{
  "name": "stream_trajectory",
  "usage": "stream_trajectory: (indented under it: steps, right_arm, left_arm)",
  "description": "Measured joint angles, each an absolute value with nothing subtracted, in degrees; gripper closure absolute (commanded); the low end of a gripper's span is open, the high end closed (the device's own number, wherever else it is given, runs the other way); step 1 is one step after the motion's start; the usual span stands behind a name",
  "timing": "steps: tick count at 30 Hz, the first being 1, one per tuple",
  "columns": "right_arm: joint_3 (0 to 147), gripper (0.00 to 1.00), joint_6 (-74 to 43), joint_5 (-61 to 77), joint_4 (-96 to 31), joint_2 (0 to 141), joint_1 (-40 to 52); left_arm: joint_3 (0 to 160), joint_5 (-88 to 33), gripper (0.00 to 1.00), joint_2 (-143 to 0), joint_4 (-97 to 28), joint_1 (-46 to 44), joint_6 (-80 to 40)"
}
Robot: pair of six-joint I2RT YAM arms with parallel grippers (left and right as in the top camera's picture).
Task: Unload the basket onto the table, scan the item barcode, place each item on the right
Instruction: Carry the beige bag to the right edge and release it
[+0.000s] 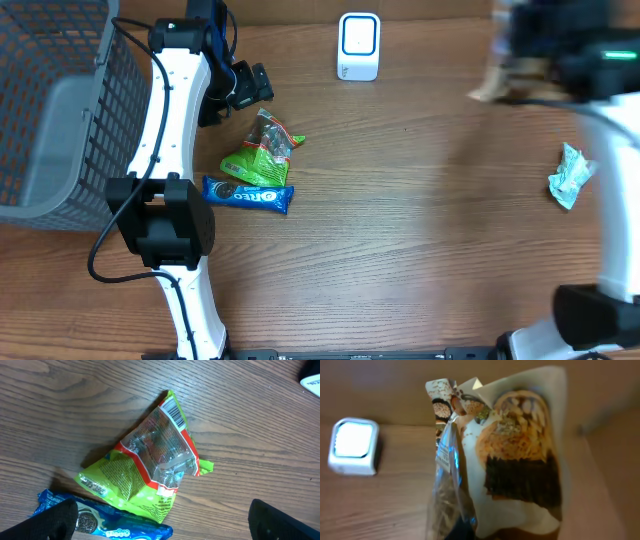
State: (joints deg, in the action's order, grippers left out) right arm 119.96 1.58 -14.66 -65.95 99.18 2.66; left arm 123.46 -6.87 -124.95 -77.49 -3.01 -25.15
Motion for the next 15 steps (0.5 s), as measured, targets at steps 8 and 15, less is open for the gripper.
stream_trajectory:
  steps: [8,15]
  right_arm:
    - [114.3,0.96,-10.9,5.7,-68.9,106.7,-24.6]
    - [101.1,0.95,-14.4,10.1,-59.1,114.2,-34.1]
  left_arm:
    - [123.5,-6.9,0.0,-124.9,-77.5,-3.0,-25.2]
    - [123.5,-6.9,0.0,-124.9,-77.5,-3.0,-25.1]
